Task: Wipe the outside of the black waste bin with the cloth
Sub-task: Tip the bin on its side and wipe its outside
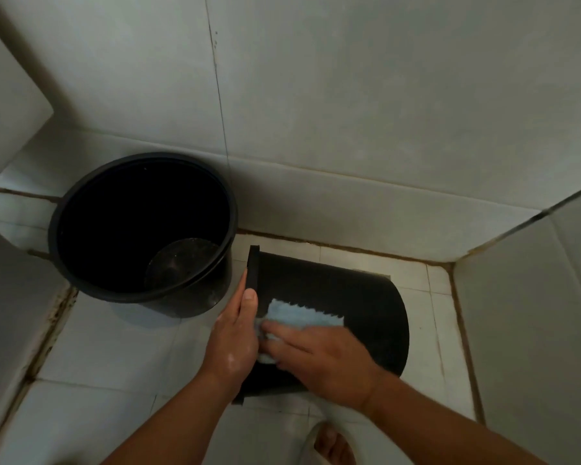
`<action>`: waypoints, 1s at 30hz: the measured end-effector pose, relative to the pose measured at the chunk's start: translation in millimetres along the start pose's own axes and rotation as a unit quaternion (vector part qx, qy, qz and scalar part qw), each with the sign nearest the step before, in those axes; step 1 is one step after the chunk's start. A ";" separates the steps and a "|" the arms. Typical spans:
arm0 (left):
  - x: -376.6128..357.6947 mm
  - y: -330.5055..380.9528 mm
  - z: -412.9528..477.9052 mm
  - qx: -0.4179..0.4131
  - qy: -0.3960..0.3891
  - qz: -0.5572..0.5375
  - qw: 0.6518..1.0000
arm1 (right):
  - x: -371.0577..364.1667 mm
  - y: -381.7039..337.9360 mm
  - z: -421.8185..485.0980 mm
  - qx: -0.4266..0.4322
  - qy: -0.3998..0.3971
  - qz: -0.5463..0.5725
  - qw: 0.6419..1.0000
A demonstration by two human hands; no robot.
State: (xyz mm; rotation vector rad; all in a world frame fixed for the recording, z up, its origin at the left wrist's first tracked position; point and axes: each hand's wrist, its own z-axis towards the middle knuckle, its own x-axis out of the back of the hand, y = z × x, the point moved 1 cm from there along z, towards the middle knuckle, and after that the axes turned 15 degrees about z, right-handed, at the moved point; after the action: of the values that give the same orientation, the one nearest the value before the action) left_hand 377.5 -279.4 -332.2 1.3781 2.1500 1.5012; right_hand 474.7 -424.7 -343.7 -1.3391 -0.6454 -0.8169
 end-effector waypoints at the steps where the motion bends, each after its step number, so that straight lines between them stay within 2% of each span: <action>1: -0.9 2.0 0.3 0.000 0.003 0.004 1.000 | 4.1 10.2 -1.0 -0.014 0.012 -0.019 1.000; 3: -4.0 9.2 -0.1 0.004 0.013 0.026 1.000 | 22.1 27.9 4.1 -0.164 0.113 -0.025 0.980; 5: -6.2 14.1 -0.1 0.005 0.032 0.051 0.998 | 31.9 37.4 14.5 -0.335 0.212 -0.008 0.918; 6: -7.0 13.8 0.9 0.004 0.042 0.055 0.998 | 28.8 31.2 22.4 -0.369 0.224 -0.010 0.902; 7: -6.9 13.6 1.2 0.005 0.047 0.054 0.997 | 22.7 16.9 30.9 -0.363 0.213 -0.018 0.907; 9: -5.2 9.5 3.5 0.013 0.042 0.051 0.998 | -5.0 -19.1 38.9 -0.254 0.185 -0.036 0.949; 11: -3.1 6.9 3.0 0.018 0.032 0.053 0.998 | -26.4 -32.8 24.3 -0.161 0.158 -0.036 0.974; 13: -2.5 7.3 0.4 0.005 0.035 0.061 0.998 | -17.9 -12.8 2.1 -0.176 0.135 -0.035 0.975; 14: -2.3 8.5 -0.7 -0.002 0.040 0.068 0.997 | -7.0 3.7 -10.2 -0.232 0.158 -0.027 0.959; 16: -3.7 9.4 -1.8 -0.013 0.047 0.076 0.996 | 24.2 34.2 -38.9 -0.366 0.245 -0.013 0.898; 18: -4.6 8.8 -3.0 -0.026 0.052 0.077 0.995 | 41.8 51.1 -56.5 -0.427 0.333 -0.039 0.840; 20: -5.5 7.9 -4.2 -0.028 0.056 0.086 0.994 | 37.0 49.9 -52.5 -0.450 0.352 -0.071 0.818; 21: -6.1 7.9 -4.3 -0.028 0.059 0.089 0.994 | 27.2 43.1 -43.1 -0.453 0.338 -0.085 0.820; 23: -5.7 9.8 -3.2 -0.025 0.068 0.101 0.992 | 2.1 13.4 -11.4 -0.416 0.279 -0.089 0.861; 25: -4.7 10.3 -1.4 -0.016 0.074 0.116 0.990 | -26.1 -21.4 15.3 -0.295 0.232 -0.090 0.923; 27: -3.6 10.7 -2.0 -0.019 0.067 0.116 0.991 | -38.0 -37.7 23.6 -0.189 0.187 -0.062 0.962; 28: -3.4 10.8 -1.8 -0.024 0.066 0.112 0.991 | -35.1 -33.7 21.1 -0.170 0.171 -0.029 0.970; 30: -2.5 9.8 0.3 -0.030 0.071 0.112 0.991 | -20.6 -10.5 5.2 -0.215 0.174 0.008 0.961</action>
State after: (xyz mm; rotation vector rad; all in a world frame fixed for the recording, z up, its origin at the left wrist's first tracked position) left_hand 384.7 -280.5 -325.2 1.5795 2.0658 1.7798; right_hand 454.6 -417.1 -353.5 -1.5339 -0.1795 -1.1925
